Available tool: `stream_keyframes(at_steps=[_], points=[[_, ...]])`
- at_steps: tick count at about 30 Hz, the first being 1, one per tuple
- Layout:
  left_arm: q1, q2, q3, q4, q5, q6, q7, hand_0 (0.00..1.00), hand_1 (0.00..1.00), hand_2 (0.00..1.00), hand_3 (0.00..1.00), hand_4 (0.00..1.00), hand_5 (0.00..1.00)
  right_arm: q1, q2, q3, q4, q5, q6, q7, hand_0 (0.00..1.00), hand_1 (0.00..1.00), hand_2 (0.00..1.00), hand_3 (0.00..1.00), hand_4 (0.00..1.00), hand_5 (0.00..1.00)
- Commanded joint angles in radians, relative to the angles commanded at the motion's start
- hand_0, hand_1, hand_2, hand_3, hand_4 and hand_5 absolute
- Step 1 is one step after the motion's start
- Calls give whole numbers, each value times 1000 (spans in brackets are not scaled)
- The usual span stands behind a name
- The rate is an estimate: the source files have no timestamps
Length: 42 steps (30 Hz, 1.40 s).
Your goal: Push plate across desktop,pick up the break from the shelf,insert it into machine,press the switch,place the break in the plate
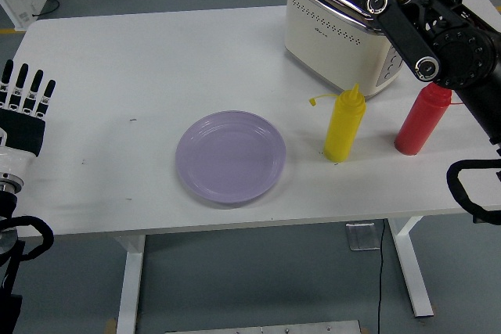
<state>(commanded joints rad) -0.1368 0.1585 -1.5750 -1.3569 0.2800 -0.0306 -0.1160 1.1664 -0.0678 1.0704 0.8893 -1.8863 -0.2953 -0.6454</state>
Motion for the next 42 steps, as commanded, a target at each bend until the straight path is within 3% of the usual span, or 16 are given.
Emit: stream_keyframes(at_steps=[28,29,34,35,40,41,42], points=[[-1,-1,4,0,-1,0,-2,864,819,878,778,717,998,-25,8,-7,-65,-10,-14,0,403,431,487,519,273,2],[0,-1,4,0,-1,0,-2,864,819,879,778,717,998,-25,9,-8,-68,-11,-11,1,387,484,543,544,380,2],[1,-2,6,1,-1,0,-2,864,819,879,778,717,998,-28,12,-12,-77,-16,22,14,387,484,543,544,380,2],[1,-2,7,1,-1,0,-2,864,819,879,778,717,998,-29,13,-12,-78,-18,29,18,532,603,689,624,555,82],[1,-2,8,0,-1,0,-2,864,819,879,778,717,998,-33,13,-15,-82,-28,58,38,532,603,689,624,555,82],[1,-2,9,0,-1,-1,-2,864,819,879,778,717,998,-33,14,-16,-84,-30,64,41,633,689,823,724,626,135],[1,-2,9,0,-1,-1,-2,864,819,879,778,717,998,-34,14,-16,-85,-31,68,43,633,689,823,724,626,135]])
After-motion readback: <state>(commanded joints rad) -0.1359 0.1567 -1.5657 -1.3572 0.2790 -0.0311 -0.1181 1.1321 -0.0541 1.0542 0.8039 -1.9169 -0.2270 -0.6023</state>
